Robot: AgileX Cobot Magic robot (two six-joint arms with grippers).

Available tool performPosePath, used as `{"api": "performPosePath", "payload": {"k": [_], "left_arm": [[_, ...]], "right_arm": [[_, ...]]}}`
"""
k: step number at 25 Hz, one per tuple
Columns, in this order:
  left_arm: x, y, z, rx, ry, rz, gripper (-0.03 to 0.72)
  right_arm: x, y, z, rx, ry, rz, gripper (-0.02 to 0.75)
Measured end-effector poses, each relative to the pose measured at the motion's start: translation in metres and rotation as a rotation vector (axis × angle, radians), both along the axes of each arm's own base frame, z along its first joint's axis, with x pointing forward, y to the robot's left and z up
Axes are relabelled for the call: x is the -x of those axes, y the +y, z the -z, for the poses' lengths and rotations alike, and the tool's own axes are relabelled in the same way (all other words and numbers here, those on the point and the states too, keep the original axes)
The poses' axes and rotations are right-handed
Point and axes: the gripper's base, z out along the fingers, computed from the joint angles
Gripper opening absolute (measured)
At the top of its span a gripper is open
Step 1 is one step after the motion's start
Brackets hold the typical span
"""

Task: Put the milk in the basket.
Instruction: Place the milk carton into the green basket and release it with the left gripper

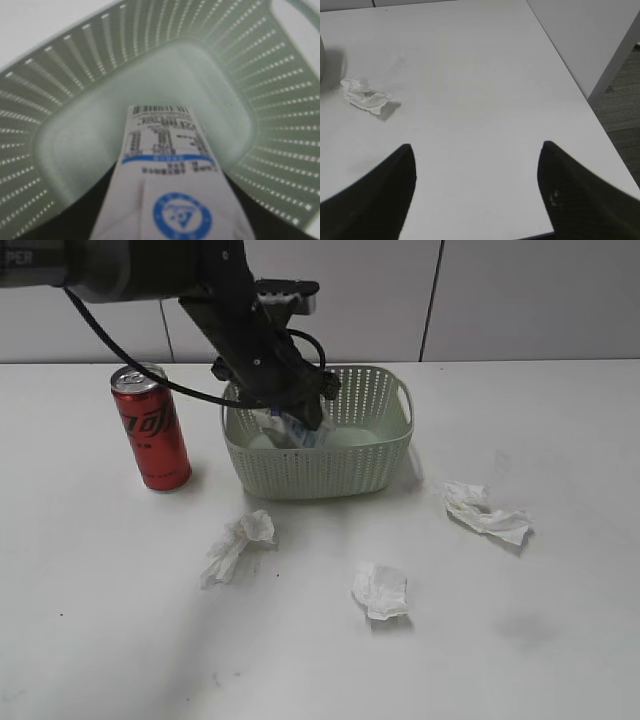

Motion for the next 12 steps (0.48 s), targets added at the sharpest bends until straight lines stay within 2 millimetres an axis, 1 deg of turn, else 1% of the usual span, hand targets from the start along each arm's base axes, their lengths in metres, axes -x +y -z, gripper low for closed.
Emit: {"api": "performPosePath", "payload": {"k": [3, 5, 7, 10, 12], "left_arm": [[-0.002, -0.001, 0.014, -0.02, 0.015, 0.002, 0.325], [-0.003, -0.001, 0.017, -0.025, 0.016, 0.003, 0.335], [-0.004, -0.002, 0.018, -0.022, 0.005, 0.0, 0.395], [-0.006, -0.004, 0.015, -0.007, -0.025, -0.008, 0.52], [-0.007, -0.004, 0.015, -0.005, -0.03, -0.008, 0.571]], "right_arm": [[0.0, 0.0, 0.0, 0.0, 0.0, 0.0, 0.587], [0.0, 0.0, 0.0, 0.0, 0.0, 0.0, 0.587], [0.0, 0.0, 0.0, 0.0, 0.0, 0.0, 0.587], [0.0, 0.0, 0.0, 0.0, 0.0, 0.0, 0.587], [0.0, 0.0, 0.0, 0.0, 0.0, 0.0, 0.587]]}}
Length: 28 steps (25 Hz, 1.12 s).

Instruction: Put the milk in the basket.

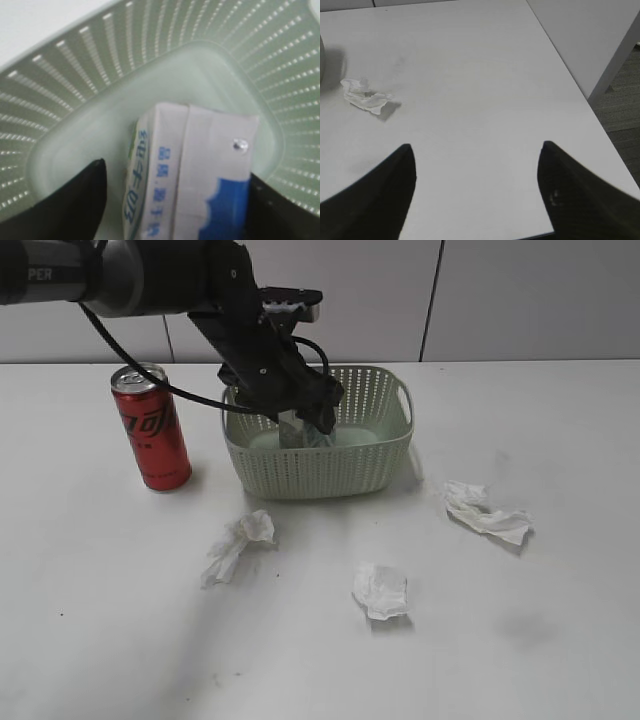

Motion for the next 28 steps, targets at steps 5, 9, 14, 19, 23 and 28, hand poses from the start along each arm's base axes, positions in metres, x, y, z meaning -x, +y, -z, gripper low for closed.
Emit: {"api": "performPosePath", "payload": {"k": [5, 9, 14, 19, 23, 28], "left_arm": [[-0.001, -0.001, -0.002, 0.007, -0.004, -0.001, 0.601], [-0.003, -0.004, -0.026, 0.015, -0.004, 0.029, 0.603], [0.006, 0.001, -0.105, 0.036, -0.101, 0.076, 0.662], [0.033, 0.031, -0.175, -0.052, -0.2, 0.073, 0.668], [0.053, 0.069, -0.221, -0.098, -0.248, -0.011, 0.668], [0.083, 0.13, -0.256, -0.118, -0.298, -0.135, 0.667]], "right_arm": [[0.0, 0.0, 0.0, 0.0, 0.0, 0.0, 0.586], [0.0, 0.0, 0.0, 0.0, 0.0, 0.0, 0.586], [0.0, 0.0, 0.0, 0.0, 0.0, 0.0, 0.586], [0.0, 0.0, 0.0, 0.0, 0.0, 0.0, 0.587], [0.0, 0.0, 0.0, 0.0, 0.0, 0.0, 0.587], [0.0, 0.0, 0.0, 0.0, 0.0, 0.0, 0.587]]}}
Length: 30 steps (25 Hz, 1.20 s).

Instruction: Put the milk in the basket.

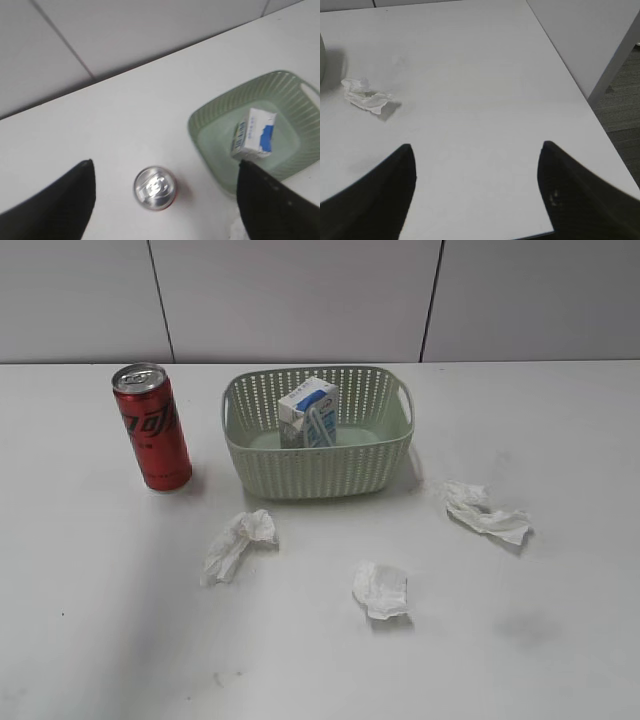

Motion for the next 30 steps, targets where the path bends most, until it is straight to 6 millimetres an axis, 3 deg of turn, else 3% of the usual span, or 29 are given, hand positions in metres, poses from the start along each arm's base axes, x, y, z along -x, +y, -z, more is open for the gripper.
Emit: {"api": "performPosePath", "payload": {"k": [2, 5, 11, 15, 22, 27, 30], "left_arm": [[0.011, 0.027, 0.003, -0.015, 0.022, -0.062, 0.663], [0.032, 0.067, 0.023, -0.045, 0.1, -0.16, 0.658], [0.108, 0.125, 0.069, -0.057, 0.193, -0.326, 0.652], [0.158, 0.132, 0.096, -0.017, 0.172, -0.355, 0.651], [0.244, 0.137, 0.125, 0.046, 0.004, -0.364, 0.634], [0.29, 0.139, 0.132, 0.085, -0.141, -0.361, 0.622], [0.305, 0.14, 0.135, 0.1, -0.205, -0.358, 0.622]], "right_arm": [[0.0, 0.0, 0.0, 0.0, 0.0, 0.0, 0.587], [0.0, 0.0, 0.0, 0.0, 0.0, 0.0, 0.587], [0.0, 0.0, 0.0, 0.0, 0.0, 0.0, 0.587], [0.0, 0.0, 0.0, 0.0, 0.0, 0.0, 0.587], [0.0, 0.0, 0.0, 0.0, 0.0, 0.0, 0.587], [0.0, 0.0, 0.0, 0.0, 0.0, 0.0, 0.587], [0.0, 0.0, 0.0, 0.0, 0.0, 0.0, 0.587]]}}
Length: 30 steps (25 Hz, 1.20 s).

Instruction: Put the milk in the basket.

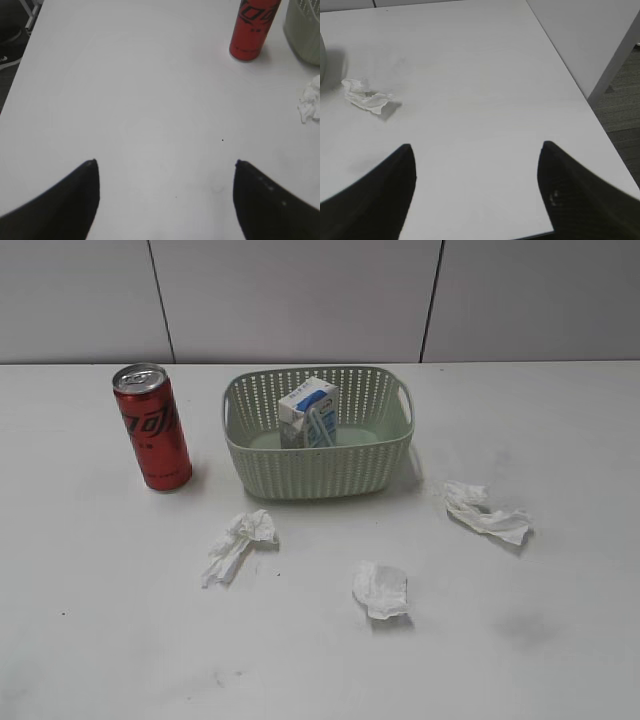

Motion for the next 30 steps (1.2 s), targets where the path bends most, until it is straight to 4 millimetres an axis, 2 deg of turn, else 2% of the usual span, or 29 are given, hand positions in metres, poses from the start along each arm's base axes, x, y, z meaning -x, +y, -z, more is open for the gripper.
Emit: {"api": "performPosePath", "payload": {"k": [8, 26, 30], "left_arm": [[-0.002, -0.001, 0.02, 0.013, 0.017, 0.004, 0.616], [-0.005, 0.0, 0.02, 0.003, 0.027, -0.002, 0.589], [0.002, 0.0, 0.019, 0.006, -0.02, -0.002, 0.588]], "right_arm": [[0.0, 0.0, 0.0, 0.0, 0.0, 0.0, 0.587], [0.0, 0.0, 0.0, 0.0, 0.0, 0.0, 0.587], [0.0, 0.0, 0.0, 0.0, 0.0, 0.0, 0.587]]}}
